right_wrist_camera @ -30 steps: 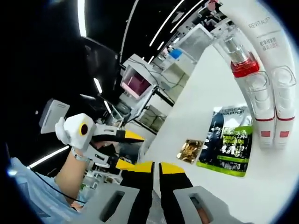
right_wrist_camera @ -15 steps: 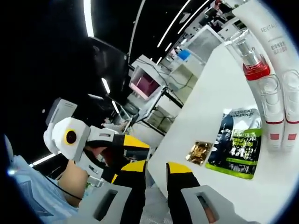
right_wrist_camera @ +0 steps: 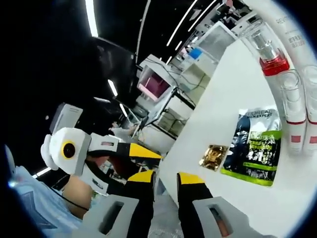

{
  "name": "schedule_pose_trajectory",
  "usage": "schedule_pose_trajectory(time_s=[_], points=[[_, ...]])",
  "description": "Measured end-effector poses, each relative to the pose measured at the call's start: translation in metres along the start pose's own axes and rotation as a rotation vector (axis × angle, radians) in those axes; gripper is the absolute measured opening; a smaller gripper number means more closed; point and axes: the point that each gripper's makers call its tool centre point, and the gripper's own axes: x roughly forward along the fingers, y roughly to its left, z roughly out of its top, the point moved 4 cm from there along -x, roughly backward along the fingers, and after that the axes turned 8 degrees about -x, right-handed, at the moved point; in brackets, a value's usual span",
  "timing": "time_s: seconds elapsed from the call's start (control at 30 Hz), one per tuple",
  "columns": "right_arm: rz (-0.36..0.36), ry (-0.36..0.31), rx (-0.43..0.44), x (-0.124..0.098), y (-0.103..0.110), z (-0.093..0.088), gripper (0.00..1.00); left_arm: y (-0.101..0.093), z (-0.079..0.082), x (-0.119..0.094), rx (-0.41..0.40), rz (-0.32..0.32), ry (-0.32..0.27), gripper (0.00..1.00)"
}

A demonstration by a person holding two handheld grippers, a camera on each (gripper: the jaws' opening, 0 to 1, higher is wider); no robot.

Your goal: Arrange the skincare products in the storage area until every visible bottle or jar stands upright without overlapping.

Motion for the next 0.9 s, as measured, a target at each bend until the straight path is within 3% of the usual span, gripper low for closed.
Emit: schedule_pose_trajectory(time_s=[0.07, 0.1, 0.17, 0.43, 0.57, 0.67, 0.77, 0.9], points=[[0.016, 0.02, 0.015, 0.0, 0.002, -0.003, 0.0, -0.002, 0.005, 0.0, 0.014, -0.004, -0.008, 0.37], [0.054, 0.0, 0.091, -0.001, 0.007, 0.001, 0.0, -0.002, 0.002, 0.001, 0.014, -0.001, 0.024, 0.37], [0.057, 0.006, 0.135, -0.003, 0.005, 0.002, 0.0, -0.001, 0.002, 0.003, 0.032, 0.004, 0.011, 0.37], [0.027, -0.013, 0.048, -0.007, 0.005, 0.006, 0.0, 0.005, -0.002, 0.002, -0.057, 0.002, -0.007, 0.37], [0.019, -0.05, 0.074, -0.011, 0.0, 0.012, 0.0, 0.013, -0.011, -0.001, -0.189, 0.01, -0.04, 0.37], [0.004, -0.081, 0.08, -0.014, -0.003, 0.017, 0.0, 0.016, -0.011, -0.004, -0.295, -0.014, -0.133, 0.34], [-0.009, -0.094, 0.086, -0.014, -0.006, 0.018, 0.0, 0.021, -0.014, -0.007, -0.455, -0.052, -0.246, 0.33], [-0.007, -0.107, 0.085, -0.015, -0.005, 0.02, 0.0, 0.025, -0.019, -0.008, -0.625, -0.103, -0.335, 0.28]])
